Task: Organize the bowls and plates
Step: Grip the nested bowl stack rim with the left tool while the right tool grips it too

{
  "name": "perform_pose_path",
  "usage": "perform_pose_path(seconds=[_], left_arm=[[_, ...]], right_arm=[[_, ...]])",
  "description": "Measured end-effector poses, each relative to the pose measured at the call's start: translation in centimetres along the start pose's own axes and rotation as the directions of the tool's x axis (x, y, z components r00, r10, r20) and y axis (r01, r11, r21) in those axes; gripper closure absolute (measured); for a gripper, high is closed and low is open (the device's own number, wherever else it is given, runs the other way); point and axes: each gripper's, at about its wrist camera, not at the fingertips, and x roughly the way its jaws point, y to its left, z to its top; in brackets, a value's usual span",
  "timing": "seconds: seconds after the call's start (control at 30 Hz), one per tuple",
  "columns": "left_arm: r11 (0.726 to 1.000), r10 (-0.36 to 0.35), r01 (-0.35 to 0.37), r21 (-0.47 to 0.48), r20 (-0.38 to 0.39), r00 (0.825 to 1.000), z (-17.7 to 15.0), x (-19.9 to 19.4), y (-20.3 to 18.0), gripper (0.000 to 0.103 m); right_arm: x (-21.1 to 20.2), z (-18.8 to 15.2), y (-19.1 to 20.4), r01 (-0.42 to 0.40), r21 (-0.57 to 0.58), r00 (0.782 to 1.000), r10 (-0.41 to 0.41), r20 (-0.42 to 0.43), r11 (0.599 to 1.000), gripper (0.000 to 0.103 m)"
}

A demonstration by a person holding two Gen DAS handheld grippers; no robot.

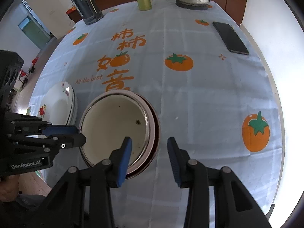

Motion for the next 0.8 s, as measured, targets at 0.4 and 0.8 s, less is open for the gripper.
perform_pose_path(seconds=[0.4, 0.8], left_arm=[[1.0, -0.005, 0.005, -0.019, 0.017, 1.0, 0.2, 0.2, 0.4, 0.076], [1.0, 0.012, -0.012, 0.01, 0.028, 1.0, 0.2, 0.4, 0.0, 0.075]], right_arm=[[1.2, -0.2, -0.7, -0.022, 0.038, 1.0, 0.022, -0.009, 0.999, 0.075], [1.5, -0.2, -0.7, -0.024, 0.036, 1.0, 0.024, 0.001, 0.999, 0.077]])
